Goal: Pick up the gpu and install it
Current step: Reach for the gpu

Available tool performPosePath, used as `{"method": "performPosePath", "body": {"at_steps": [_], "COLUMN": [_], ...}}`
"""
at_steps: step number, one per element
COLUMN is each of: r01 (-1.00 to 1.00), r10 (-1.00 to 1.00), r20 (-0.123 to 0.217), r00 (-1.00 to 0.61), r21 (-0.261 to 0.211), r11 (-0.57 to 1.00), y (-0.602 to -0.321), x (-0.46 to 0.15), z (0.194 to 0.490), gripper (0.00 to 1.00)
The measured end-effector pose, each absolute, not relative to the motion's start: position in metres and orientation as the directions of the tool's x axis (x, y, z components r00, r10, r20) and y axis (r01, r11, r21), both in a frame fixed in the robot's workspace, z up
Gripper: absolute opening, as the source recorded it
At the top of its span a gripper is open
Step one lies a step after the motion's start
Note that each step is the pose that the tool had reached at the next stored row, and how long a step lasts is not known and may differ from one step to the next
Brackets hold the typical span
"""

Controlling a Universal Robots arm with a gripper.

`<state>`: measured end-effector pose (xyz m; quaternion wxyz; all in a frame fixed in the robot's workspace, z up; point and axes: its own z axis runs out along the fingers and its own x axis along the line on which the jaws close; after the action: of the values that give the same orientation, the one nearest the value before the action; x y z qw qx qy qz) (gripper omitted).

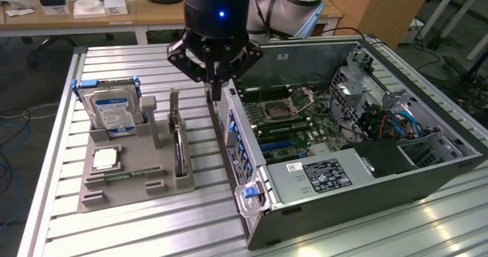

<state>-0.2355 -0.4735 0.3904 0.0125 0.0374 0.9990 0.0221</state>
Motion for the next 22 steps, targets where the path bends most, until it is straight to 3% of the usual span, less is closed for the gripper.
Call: {"method": "performPosePath", "body": {"at_steps": [22], "r01": [0.074], "r10": [0.075], "r20": [-0.023], "r00": [-0.997], "r21": [0.045], "r11": [0.996], "y": [-0.461], "x": [-0.248], "z": [0.388], "gripper": [0.11]}}
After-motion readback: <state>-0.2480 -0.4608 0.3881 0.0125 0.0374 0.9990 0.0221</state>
